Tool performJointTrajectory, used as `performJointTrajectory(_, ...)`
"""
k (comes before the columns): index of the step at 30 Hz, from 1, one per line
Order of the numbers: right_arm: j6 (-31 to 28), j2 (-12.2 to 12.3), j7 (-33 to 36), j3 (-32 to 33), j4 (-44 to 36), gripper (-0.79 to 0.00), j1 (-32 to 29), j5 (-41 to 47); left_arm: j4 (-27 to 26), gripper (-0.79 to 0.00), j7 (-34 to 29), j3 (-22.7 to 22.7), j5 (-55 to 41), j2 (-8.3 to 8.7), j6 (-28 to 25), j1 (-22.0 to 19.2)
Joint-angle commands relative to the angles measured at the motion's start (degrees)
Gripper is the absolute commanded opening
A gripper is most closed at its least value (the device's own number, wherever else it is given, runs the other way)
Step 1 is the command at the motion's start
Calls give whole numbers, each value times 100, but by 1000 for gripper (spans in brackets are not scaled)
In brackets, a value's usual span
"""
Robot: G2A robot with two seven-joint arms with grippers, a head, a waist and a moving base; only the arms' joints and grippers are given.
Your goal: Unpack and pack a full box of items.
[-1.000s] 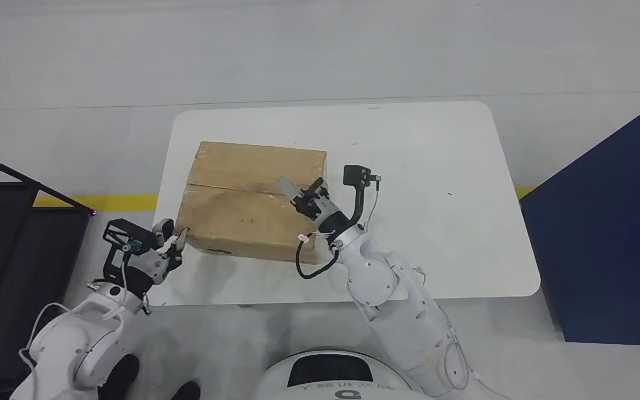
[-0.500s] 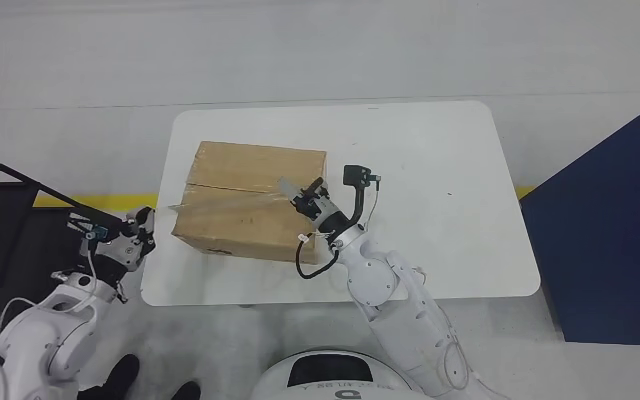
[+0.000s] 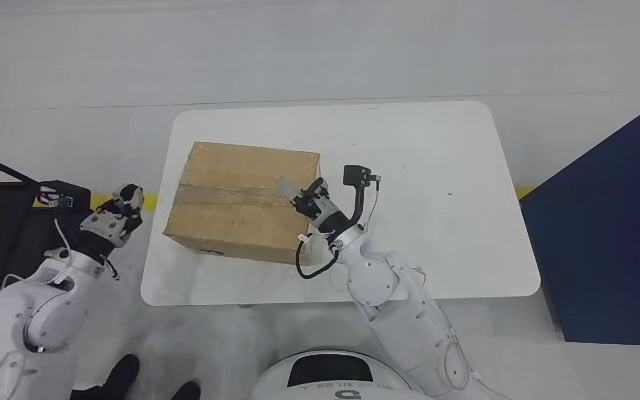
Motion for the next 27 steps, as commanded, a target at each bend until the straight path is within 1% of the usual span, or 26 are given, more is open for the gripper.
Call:
performJointTrajectory(1,0,0,0,0,0,0,0,0,133,-785,-148,17,-306,9,-72,-174)
performJointTrajectory(5,0,0,0,0,0,0,0,0,445,-785,-350,22,-833,16,2,-477)
performJointTrajectory(6,0,0,0,0,0,0,0,0,519,-785,-388,46,-1143,12,-39,-529)
performJointTrajectory(7,0,0,0,0,0,0,0,0,577,-785,-466,105,-1653,4,-190,-556)
performJointTrajectory(8,0,0,0,0,0,0,0,0,647,-757,-627,156,-2381,-1,-415,-563)
performJointTrajectory(9,0,0,0,0,0,0,0,0,692,-486,-912,270,-3433,-5,-726,-545)
performJointTrajectory(10,0,0,0,0,0,0,0,0,734,-40,-1190,301,-4075,5,-886,-538)
performJointTrajectory(11,0,0,0,0,0,0,0,0,766,0,-1706,371,-5126,27,-1117,-535)
performJointTrajectory(13,0,0,0,0,0,0,0,0,940,0,-2713,386,-6828,88,-1147,-599)
performJointTrajectory(15,0,0,0,0,0,0,0,0,1205,0,-3697,390,-8407,140,-895,-775)
performJointTrajectory(16,0,0,0,0,0,0,0,0,1302,0,-4123,422,-8973,153,-778,-849)
performJointTrajectory(17,0,0,0,0,0,0,0,0,1334,0,-4272,423,-9112,159,-746,-872)
performJointTrajectory(27,0,0,0,0,0,0,0,0,1334,0,-4272,423,-9112,159,-746,-872)
